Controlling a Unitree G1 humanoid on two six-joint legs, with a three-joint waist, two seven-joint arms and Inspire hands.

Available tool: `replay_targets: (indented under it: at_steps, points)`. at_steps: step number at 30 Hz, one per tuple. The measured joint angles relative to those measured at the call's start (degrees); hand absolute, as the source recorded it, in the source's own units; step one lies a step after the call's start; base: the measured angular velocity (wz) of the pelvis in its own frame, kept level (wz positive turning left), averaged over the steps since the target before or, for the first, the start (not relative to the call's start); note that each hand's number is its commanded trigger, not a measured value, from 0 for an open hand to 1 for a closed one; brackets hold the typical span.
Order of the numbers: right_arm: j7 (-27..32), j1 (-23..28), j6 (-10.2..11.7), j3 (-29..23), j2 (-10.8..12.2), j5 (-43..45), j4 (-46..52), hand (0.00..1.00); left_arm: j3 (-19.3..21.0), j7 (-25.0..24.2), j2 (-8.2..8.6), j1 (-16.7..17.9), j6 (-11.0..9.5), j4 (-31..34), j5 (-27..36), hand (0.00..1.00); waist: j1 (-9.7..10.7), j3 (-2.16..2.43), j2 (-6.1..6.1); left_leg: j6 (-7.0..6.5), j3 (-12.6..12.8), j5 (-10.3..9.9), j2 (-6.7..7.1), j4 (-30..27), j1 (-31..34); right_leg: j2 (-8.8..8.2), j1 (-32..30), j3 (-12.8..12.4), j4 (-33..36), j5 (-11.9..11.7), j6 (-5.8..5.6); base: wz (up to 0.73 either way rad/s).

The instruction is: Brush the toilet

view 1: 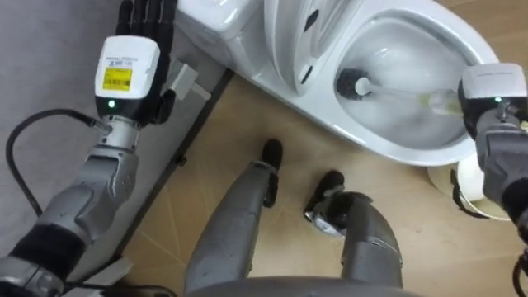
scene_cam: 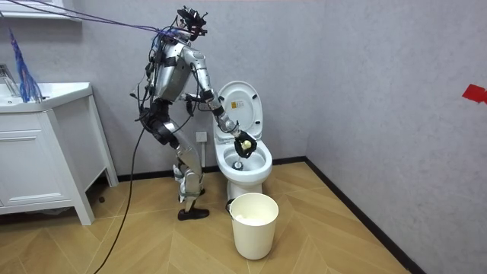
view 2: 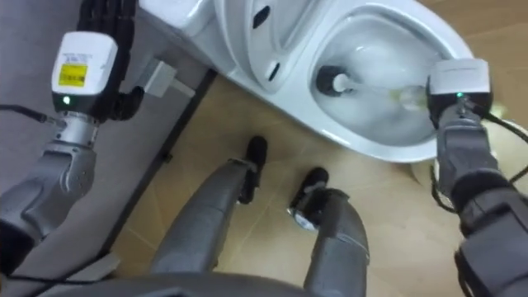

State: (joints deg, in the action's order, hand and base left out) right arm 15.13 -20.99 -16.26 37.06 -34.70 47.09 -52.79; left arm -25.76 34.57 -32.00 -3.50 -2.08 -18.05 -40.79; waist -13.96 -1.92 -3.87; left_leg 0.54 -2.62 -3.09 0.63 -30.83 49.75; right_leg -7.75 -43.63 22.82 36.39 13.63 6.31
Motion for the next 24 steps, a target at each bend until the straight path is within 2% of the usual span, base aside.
replay_targets:
  at_steps: [3, 4, 8, 11, 15, 18, 19, 21, 23, 24]
  points:
    - [-1.1, 3.21, -0.87, -0.81, 0.84, 0.32, 4.55, 1.0, -0.51, -0.26, 0.0, 1.87, -0.89, 0.19, 2.3, 0.0, 1.55, 0.11, -0.18, 0.02, -0.05, 0.01, -0.39, 1.28, -1.37, 0.84, 1.69, 0.12, -2.26, -0.47, -0.27, -0.01]
    - [-1.37, 5.01, -1.54, -1.79, 0.84, 1.01, 7.56, 1.0, -0.22, 0.31, -0.12, 3.72, -1.41, 0.59, 3.97, 0.0, 1.98, 0.15, -0.2, 0.02, -0.01, 0.0, -0.75, 1.71, -1.4, 1.4, 1.98, 0.21, -3.37, -0.85, -0.23, -0.09]
    - [-2.24, 11.77, -3.89, -4.74, 0.84, 6.19, 18.69, 1.0, -0.76, 1.31, 0.09, 7.43, -2.83, 1.21, 7.53, 0.0, 4.46, 0.16, -0.2, -0.03, -0.11, -0.1, -1.16, 2.03, -0.91, 2.01, 2.18, 0.63, -4.72, -1.1, 0.41, 0.02]
    - [-3.18, 14.94, -5.19, -6.04, 1.18, 7.43, 22.54, 1.0, -0.95, 2.65, 0.11, 8.21, -3.25, 1.16, 7.53, 0.0, 4.58, 0.16, -0.2, 0.15, -0.4, -0.71, -1.47, 1.79, -0.41, 2.55, 2.15, 0.68, -5.1, -0.93, 0.49, 0.04]
    - [-3.19, 14.66, -5.16, -6.84, 0.74, 6.83, 21.57, 1.0, -1.44, 3.34, 0.03, 8.2, -3.29, 1.14, 9.03, 0.0, 4.04, 0.16, -0.21, 0.35, -0.51, -0.87, -1.72, 1.45, -0.22, 2.95, 2.21, 0.76, -5.55, -0.99, 0.6, -0.01]
    - [-2.54, 9.93, -3.91, -5.39, 0.23, 0.03, 15.96, 1.0, -2.3, 3.34, -0.29, 7.3, -3.29, 0.96, 11.77, 0.0, 3.73, 0.13, -0.16, 0.39, -0.4, -0.88, -1.86, 1.25, -0.24, 2.89, 2.19, 0.84, -5.34, -0.92, 0.78, 0.0]
    - [-1.96, 7.33, -2.34, -3.89, 0.11, -6.19, 11.83, 1.0, -2.69, 3.34, -0.45, 6.07, -3.27, 0.45, 12.51, 0.0, 3.5, 0.02, 0.0, 0.38, -0.37, -0.86, -1.86, 1.21, -0.26, 2.86, 2.12, 0.8, -5.15, -0.88, 0.83, 0.0]
    - [-1.69, 3.4, 0.35, -2.77, 0.49, -16.82, 5.1, 1.0, -3.5, 3.33, -1.48, 4.9, -3.28, 0.54, 12.96, 0.0, 3.34, -0.54, 0.88, 0.34, 0.14, -0.81, -1.81, 0.91, -0.11, 2.32, 1.36, 0.47, -3.87, -0.45, 1.02, -0.03]
    - [-1.41, -1.14, 3.3, -2.75, 0.85, -29.05, -0.97, 1.0, -3.5, 3.28, -2.6, 3.03, -3.22, 0.15, 11.97, 0.0, 2.72, -1.56, 2.71, 0.1, 1.54, -0.44, -1.26, 0.22, 1.16, 0.76, -1.54, -0.6, -0.28, 0.68, 1.3, -0.02]
    - [-1.23, -2.18, 3.8, -3.12, 0.86, -31.56, -1.98, 1.0, -3.42, 3.28, -2.86, 2.7, -3.16, 0.14, 11.91, 0.0, 2.95, -1.71, 3.1, 0.05, 1.68, -0.28, -1.11, 0.05, 1.69, 0.54, -2.38, -0.92, 0.37, 0.76, 1.29, 0.0]
